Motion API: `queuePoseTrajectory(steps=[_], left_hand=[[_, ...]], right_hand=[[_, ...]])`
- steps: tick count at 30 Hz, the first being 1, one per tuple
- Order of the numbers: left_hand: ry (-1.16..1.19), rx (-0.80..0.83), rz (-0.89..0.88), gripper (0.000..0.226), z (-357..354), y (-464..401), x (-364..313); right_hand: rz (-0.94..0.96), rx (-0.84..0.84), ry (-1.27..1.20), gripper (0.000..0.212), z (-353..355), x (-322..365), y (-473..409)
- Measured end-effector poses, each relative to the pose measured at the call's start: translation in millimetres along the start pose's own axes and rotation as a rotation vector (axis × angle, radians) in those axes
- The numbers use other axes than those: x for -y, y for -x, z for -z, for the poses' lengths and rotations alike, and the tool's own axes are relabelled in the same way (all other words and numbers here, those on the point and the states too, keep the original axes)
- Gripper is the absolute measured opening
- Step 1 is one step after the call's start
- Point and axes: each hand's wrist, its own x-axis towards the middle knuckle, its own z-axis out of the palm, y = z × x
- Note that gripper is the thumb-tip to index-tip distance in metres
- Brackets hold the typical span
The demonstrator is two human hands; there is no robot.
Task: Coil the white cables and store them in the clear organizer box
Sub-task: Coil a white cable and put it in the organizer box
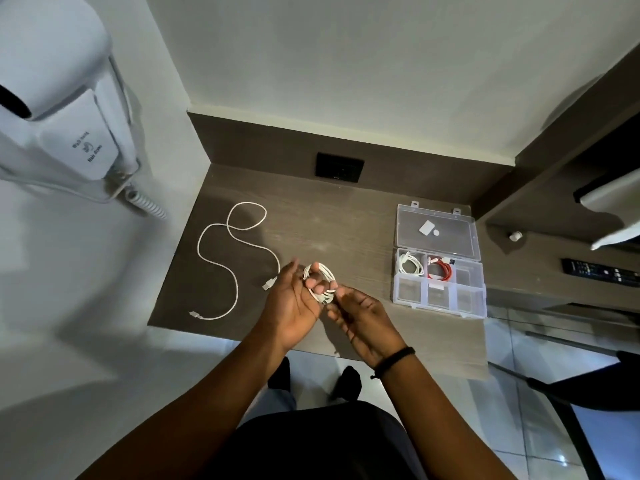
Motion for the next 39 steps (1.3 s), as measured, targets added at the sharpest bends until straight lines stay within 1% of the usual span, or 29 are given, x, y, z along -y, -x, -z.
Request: queuePoseTrajectory(steps=[2, 4, 6, 8, 10, 12, 14, 18, 21, 22, 23, 26, 27, 30, 32, 35, 39], left_hand=[[-0.064, 0.036, 0.026, 0.02, 0.1, -2.6, 4.3], [-0.117, 0.082, 0.095, 0.02, -1.8, -7.3, 11.5], [-0.184, 0.121, 0.127, 0.023, -4.0, -10.6, 13.7], [-0.29, 0.137, 0.142, 0.025, -10.7, -16.9, 21.2], [-0.391, 0.12, 0.143, 0.026, -14.9, -22.8, 32.2], [-0.51, 0.095, 0.118, 0.025, -18.4, -28.8, 46.3], [-0.645, 0.093, 0.061, 0.025, -19.9, -35.0, 59.9], [-0.896, 0.073, -0.051, 0.023, -23.7, -48.5, 85.3], [-1.014, 0.0, -0.118, 0.009, -30.2, -63.0, 106.1], [-1.038, -0.042, -0.131, 0.006, -33.3, -68.8, 114.0], [-1.076, -0.083, -0.145, 0.01, -36.1, -75.8, 122.4], [-1.215, -0.209, -0.173, 0.031, -43.9, -98.2, 142.2], [-1.232, -0.246, -0.183, 0.034, -46.7, -105.1, 146.7], [-1.303, -0.32, -0.241, 0.03, -50.8, -120.8, 155.4], [-1.36, -0.35, -0.302, 0.025, -51.7, -127.0, 160.4], [-1.428, -0.365, -0.369, 0.024, -47.9, -128.0, 166.1], [-1.651, -0.35, -0.463, 0.025, -33.0, -126.1, 171.7]], right_hand=[[-0.024, -0.051, -0.122, 0.022, 9.0, -0.3, 1.7], [-0.083, -0.086, -0.238, 0.021, 17.9, -0.2, 3.6], [-0.129, -0.136, -0.322, 0.02, 23.8, -2.5, 3.0], [-0.098, -0.21, -0.348, 0.017, 36.0, -3.5, 2.7], [-0.045, -0.267, -0.341, 0.015, 46.5, -3.2, 3.7], [0.018, -0.315, -0.314, 0.018, 58.1, -0.3, 5.4], [0.099, -0.396, -0.238, 0.026, 70.3, 3.3, 5.7], [0.238, -0.506, -0.032, 0.022, 96.5, 9.0, 6.8], [0.298, -0.578, 0.119, 0.014, 120.0, 14.7, 5.8], [0.304, -0.601, 0.166, 0.012, 128.0, 17.8, 4.6], [0.307, -0.627, 0.21, 0.011, 135.4, 21.6, 3.2], [0.301, -0.706, 0.294, 0.012, 157.1, 35.4, -4.8], [0.294, -0.731, 0.329, 0.011, 164.0, 39.7, -8.8], [0.283, -0.813, 0.523, 0.011, 177.9, 49.3, -22.7], [0.275, -0.846, 0.618, 0.012, 183.9, 52.5, -33.7], [0.263, -0.852, 0.739, 0.014, 188.7, 53.0, -45.2], [0.271, -0.873, 0.946, 0.002, 192.2, 52.3, -52.5]])
